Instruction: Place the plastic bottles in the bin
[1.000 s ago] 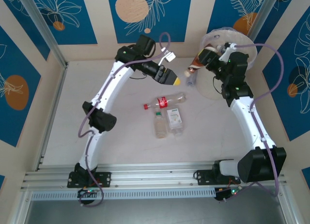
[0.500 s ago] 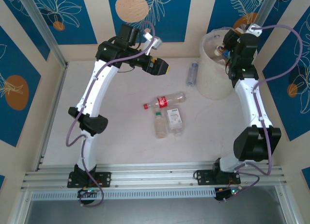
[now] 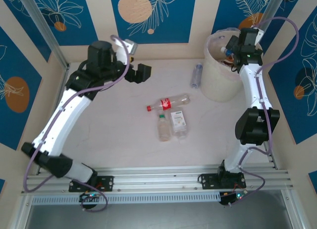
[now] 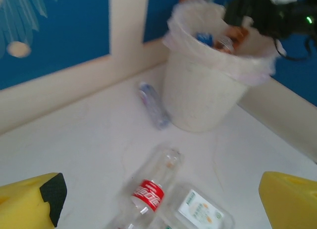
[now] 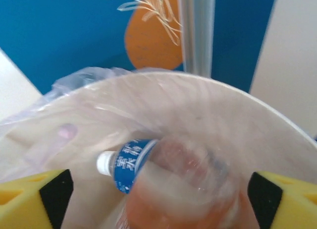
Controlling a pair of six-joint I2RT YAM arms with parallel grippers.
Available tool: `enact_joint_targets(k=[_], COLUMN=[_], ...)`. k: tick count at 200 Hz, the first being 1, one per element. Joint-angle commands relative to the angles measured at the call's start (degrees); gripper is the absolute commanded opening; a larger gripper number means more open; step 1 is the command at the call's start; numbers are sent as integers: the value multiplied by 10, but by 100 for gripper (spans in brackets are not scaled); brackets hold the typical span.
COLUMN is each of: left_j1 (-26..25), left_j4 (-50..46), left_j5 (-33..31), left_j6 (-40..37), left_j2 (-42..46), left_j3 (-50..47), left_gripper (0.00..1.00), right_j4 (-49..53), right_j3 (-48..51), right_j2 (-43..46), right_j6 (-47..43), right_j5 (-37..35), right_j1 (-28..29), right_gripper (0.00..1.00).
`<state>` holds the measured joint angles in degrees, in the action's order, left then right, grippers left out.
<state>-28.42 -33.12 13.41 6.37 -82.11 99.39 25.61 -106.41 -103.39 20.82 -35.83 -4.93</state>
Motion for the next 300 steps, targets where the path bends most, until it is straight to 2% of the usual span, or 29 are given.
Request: enact_joint_targets(k=[1,21,48,75,91,105,114,133,147,179,216,239,300], left_j1=[11,16,21,28,36,48,55,75,88,104,117,125,136], left_j4=[131,140,179,211,227,244,258,284,298,300,303,312,319], left_j5=[-84,-134,-164,-194,-219,-230,-232,-221,-209,-188,-174,-159,-139], left_j6=[50,73,106,140,163,183,195,219,230,239,246,257,270], left_j2=[26,33,47,68,83,100,110,131,140,148,144,136,116], left_j3=[-96,-148,-227,-298,-338,-372,-395,-434,-452,-467,-478,-482,-483], left_gripper=[100,100,100,100,100,100,100,100,100,100,100,100,100], right_j4=[34,17,-39,-26,10,25,35,50,65,95,182,194,230], right_j3=[-13,2,49,51,34,32,30,18,-1,-46,-147,-173,-205], right_j2=[41,75,121,128,111,93,76,24,-20,-116,-236,-286,-356], right_j6=[14,-1,-17,-16,-41,-72,-82,-54,-19,-6,-22,-21,37], right_j5=[-31,10,179,361,411,388,341,181,96,-30,-78,-102,-83], right_j1=[9,21,32,51,91,143,177,231,245,246,244,244,226], right_gripper=[99,100,100,100,100,100,99,99,99,100,99,100,100])
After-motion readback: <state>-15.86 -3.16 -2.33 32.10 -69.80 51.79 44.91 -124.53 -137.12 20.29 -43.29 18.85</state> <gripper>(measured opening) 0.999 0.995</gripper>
